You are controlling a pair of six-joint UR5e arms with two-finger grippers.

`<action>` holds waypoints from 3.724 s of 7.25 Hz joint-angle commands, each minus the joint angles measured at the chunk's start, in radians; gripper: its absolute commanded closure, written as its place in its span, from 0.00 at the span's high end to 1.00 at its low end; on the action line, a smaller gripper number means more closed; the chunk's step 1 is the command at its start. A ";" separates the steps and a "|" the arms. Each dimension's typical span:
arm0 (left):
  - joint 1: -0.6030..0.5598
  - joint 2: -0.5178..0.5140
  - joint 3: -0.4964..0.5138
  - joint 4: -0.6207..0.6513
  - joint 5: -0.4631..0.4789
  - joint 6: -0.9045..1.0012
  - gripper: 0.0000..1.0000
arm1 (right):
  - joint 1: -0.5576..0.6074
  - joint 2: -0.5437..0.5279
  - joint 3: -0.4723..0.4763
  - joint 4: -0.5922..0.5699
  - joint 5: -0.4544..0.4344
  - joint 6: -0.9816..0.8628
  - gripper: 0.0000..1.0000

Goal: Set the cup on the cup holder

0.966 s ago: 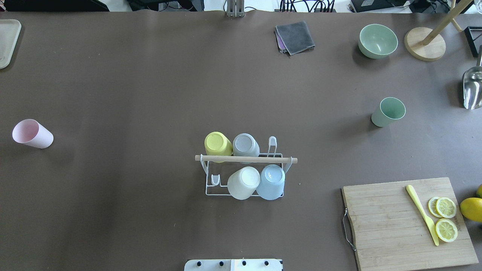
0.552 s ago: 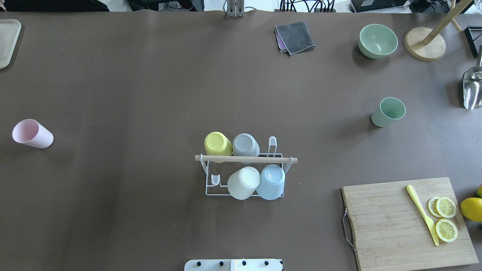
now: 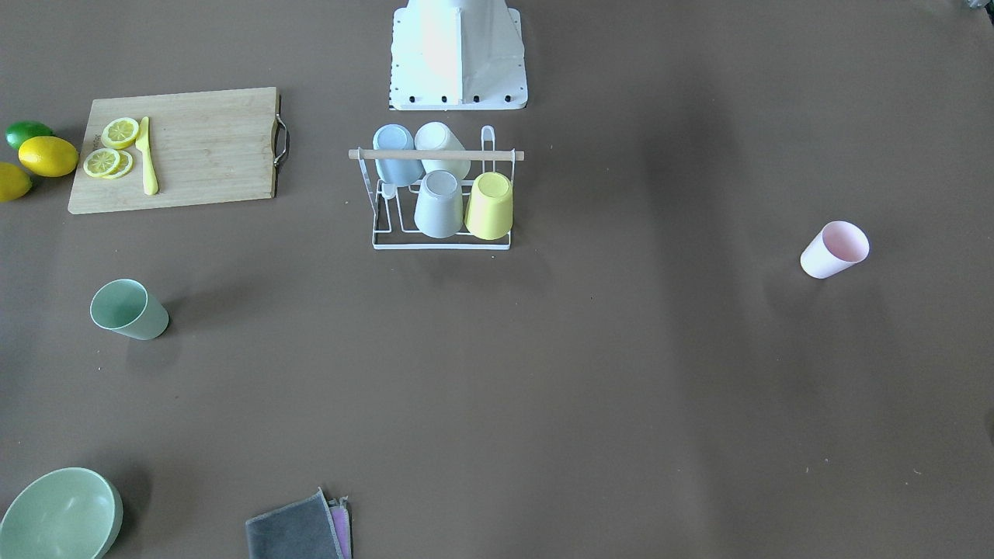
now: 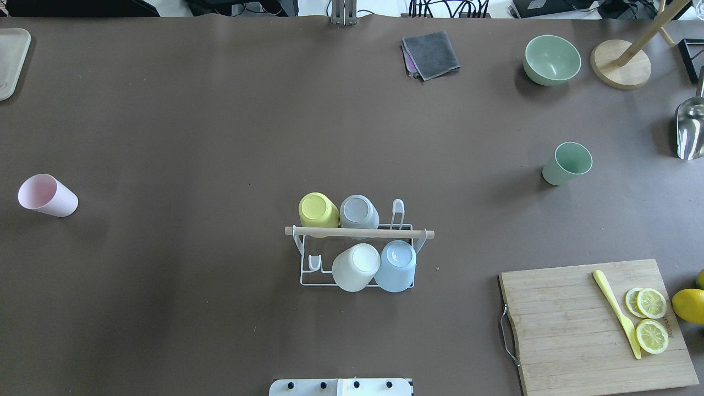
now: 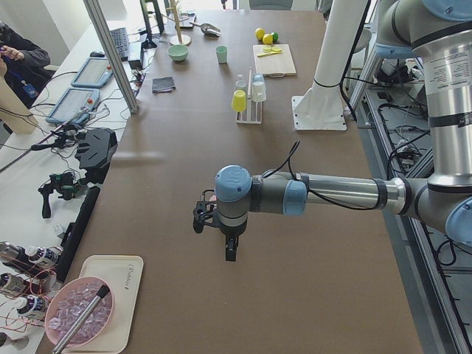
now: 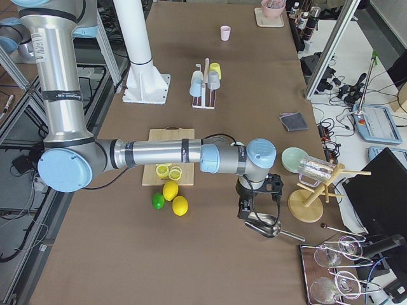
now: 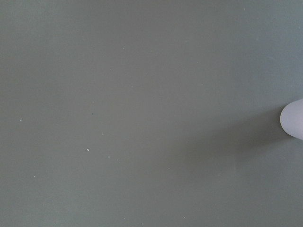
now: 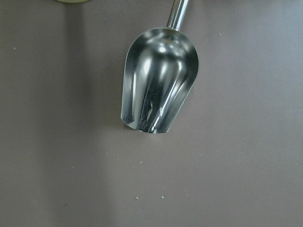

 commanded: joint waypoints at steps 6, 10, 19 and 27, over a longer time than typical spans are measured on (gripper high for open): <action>0.046 -0.152 -0.005 0.012 0.049 0.133 0.98 | 0.000 0.006 0.007 0.003 -0.009 0.000 1.00; 0.253 -0.440 0.000 0.354 0.268 0.196 0.98 | 0.000 0.000 0.001 0.003 -0.015 -0.003 1.00; 0.789 -0.683 0.251 0.755 0.773 0.616 0.98 | -0.134 0.123 0.035 -0.119 -0.067 0.000 1.00; 0.899 -0.705 0.360 0.752 0.853 0.732 0.98 | -0.428 0.368 0.007 -0.268 -0.186 0.003 1.00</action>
